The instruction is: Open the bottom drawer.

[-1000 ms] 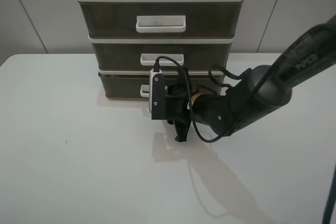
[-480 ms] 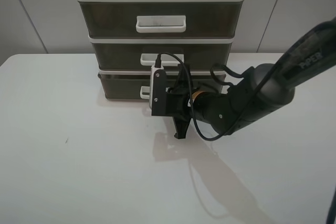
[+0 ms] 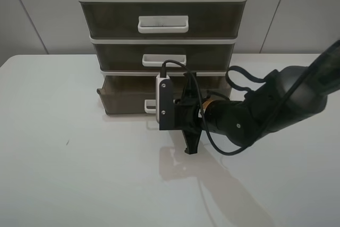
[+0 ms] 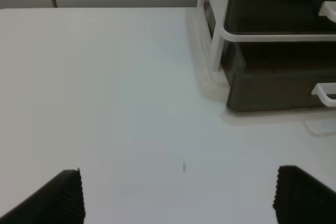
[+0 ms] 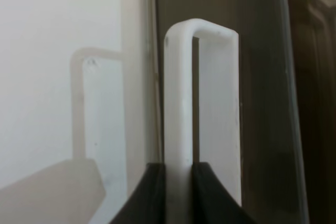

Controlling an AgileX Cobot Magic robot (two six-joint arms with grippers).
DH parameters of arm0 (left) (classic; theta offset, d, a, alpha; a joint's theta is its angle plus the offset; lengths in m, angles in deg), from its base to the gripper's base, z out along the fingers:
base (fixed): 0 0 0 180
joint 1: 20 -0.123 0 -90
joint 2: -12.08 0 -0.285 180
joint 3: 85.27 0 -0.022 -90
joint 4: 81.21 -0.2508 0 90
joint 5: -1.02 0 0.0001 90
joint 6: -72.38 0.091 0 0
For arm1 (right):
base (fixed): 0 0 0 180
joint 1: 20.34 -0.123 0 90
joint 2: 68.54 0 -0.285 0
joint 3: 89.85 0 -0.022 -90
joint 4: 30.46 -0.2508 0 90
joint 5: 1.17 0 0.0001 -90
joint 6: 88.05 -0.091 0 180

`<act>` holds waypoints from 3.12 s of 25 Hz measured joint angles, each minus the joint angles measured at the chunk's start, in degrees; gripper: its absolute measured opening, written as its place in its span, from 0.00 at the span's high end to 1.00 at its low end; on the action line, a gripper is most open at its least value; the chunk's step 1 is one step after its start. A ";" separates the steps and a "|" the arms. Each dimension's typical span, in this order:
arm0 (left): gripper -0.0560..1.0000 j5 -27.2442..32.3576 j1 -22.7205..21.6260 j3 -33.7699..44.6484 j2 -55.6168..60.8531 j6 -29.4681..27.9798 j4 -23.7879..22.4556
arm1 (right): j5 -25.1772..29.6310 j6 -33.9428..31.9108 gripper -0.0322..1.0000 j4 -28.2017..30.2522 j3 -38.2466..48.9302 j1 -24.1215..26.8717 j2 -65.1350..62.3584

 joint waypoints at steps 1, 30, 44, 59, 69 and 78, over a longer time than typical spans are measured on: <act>0.24 0.00 0.00 0.00 0.00 0.00 0.00 | 0.42 0.00 0.86 -1.00 0.14 -0.61 -0.23; 0.24 0.00 0.00 0.00 0.00 0.00 0.00 | 4.90 0.01 0.87 -12.62 3.89 -9.47 -4.38; 0.24 0.00 0.00 0.00 0.00 0.00 0.00 | 8.40 0.01 0.87 -14.16 3.89 -10.77 -5.63; 0.24 0.00 0.00 0.00 0.00 0.00 0.00 | 20.15 0.35 0.43 -11.60 4.36 -10.92 -15.06; 0.24 0.00 0.00 0.00 0.00 0.00 0.00 | 29.63 -18.84 0.23 -12.64 4.42 -6.22 -32.26; 0.24 0.00 0.00 0.00 0.00 0.00 0.00 | 53.24 -63.53 0.22 9.49 4.42 19.77 -50.16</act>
